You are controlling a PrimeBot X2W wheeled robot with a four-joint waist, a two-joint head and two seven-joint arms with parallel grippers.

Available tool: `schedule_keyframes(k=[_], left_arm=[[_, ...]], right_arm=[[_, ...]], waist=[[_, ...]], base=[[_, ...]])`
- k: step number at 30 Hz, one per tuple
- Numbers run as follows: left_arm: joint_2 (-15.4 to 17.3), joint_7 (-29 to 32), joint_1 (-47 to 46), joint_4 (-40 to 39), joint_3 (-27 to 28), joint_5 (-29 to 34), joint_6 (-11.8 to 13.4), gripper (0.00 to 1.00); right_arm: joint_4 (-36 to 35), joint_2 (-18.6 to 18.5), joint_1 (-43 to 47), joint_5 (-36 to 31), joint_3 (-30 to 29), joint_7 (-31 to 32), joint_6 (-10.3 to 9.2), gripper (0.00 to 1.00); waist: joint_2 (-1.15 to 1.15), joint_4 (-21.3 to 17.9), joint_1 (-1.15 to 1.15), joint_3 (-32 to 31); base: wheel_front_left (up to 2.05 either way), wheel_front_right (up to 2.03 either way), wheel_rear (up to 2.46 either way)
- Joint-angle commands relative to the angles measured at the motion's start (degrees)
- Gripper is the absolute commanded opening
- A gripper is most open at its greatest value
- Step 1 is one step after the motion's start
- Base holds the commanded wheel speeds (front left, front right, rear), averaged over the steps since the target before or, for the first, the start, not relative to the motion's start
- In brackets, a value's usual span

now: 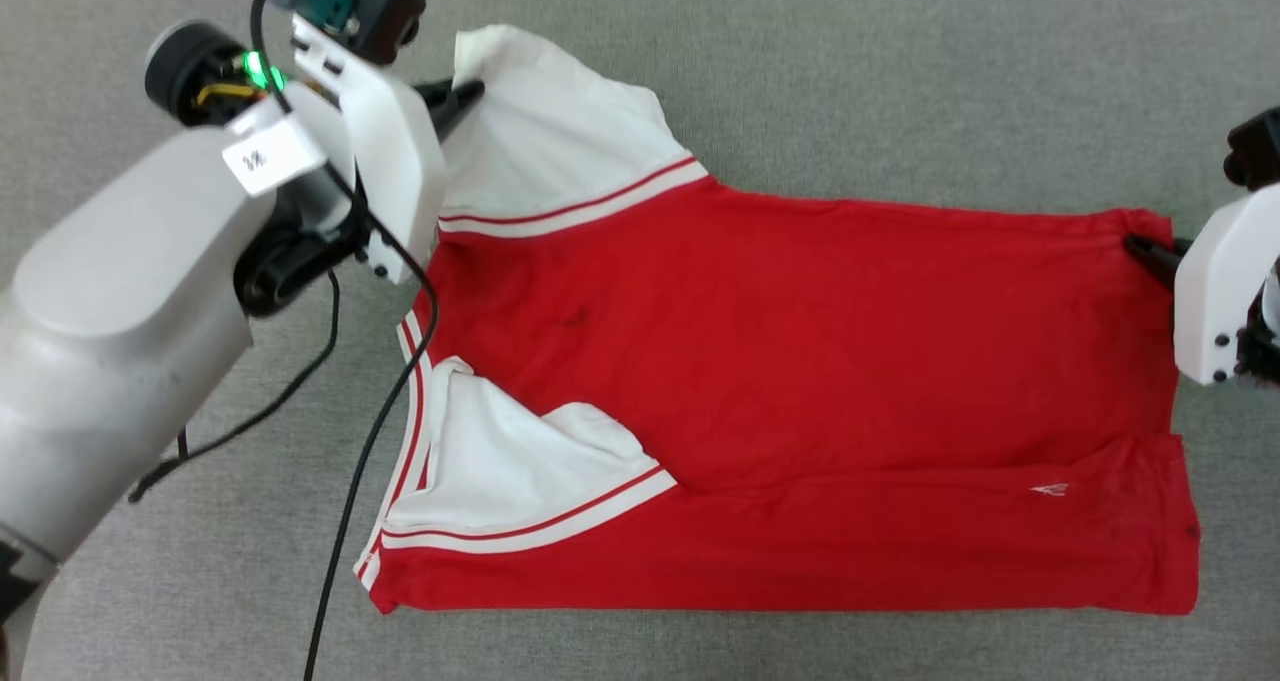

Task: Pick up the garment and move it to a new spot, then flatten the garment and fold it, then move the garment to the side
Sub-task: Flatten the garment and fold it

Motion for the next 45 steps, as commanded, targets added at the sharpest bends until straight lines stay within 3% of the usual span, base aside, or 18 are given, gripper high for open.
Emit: schedule_keyframes(k=[1,12,28,34,41,42,43,45], left_arm=[[0.37,-0.49,1.25,-0.22,0.2,-0.37,0.23,0.0],[4.75,-4.63,13.17,-8.44,-0.94,-2.07,5.25,0.0],[10.86,-8.17,31.86,-18.66,-3.6,-7.45,12.39,0.0],[11.05,-9.29,36.87,-19.4,-4.34,-9.12,14.04,0.0],[8.75,-11.15,38.76,-15.96,-4.23,-10.27,13.48,0.0],[8.48,-11.65,38.78,-15.19,-4.18,-9.9,13.79,0.27],[8.33,-12.25,38.68,-14.61,-4.21,-9.29,14.17,1.0],[7.69,-14.28,38.91,-13.75,-3.44,-9.21,14.68,1.0]], right_arm=[[-0.37,-0.57,0.88,0.41,0.3,-0.66,-0.05,0.0],[-4.91,-3.34,10.88,1.92,1.0,-10.43,-0.05,0.0],[-12.93,-3.41,31.82,1.23,-5.3,-13.88,-0.05,0.0],[-15.19,-2.54,37.54,0.84,-7.99,-12.37,-0.05,0.0],[-14.47,-0.45,41.69,0.57,-8.86,-11.17,-0.05,0.0],[-14.24,-0.19,41.89,0.4,-8.81,-11.25,-0.05,0.0],[-14.01,0.16,41.97,0.44,-9.07,-11.59,-0.05,0.06],[-13.93,0.67,41.85,0.09,-9.63,-12.4,-0.05,1.0]], waist=[[0.0,0.02,0.0,-1.67],[0.0,1.2,0.0,-8.44],[0.0,2.12,0.0,-15.07],[0.0,1.82,0.0,-15.65],[0.0,1.7,0.0,-14.61],[0.0,1.67,0.0,-14.51],[0.0,1.63,0.0,-14.48],[0.0,1.49,0.0,-14.62]], base=[[0.0,0.0,0.0],[0.0,0.0,0.0],[0.0,0.0,0.0],[0.0,0.0,0.0],[0.0,0.0,0.0],[0.0,0.0,0.0],[0.0,0.0,0.0],[0.0,0.0,0.0]])
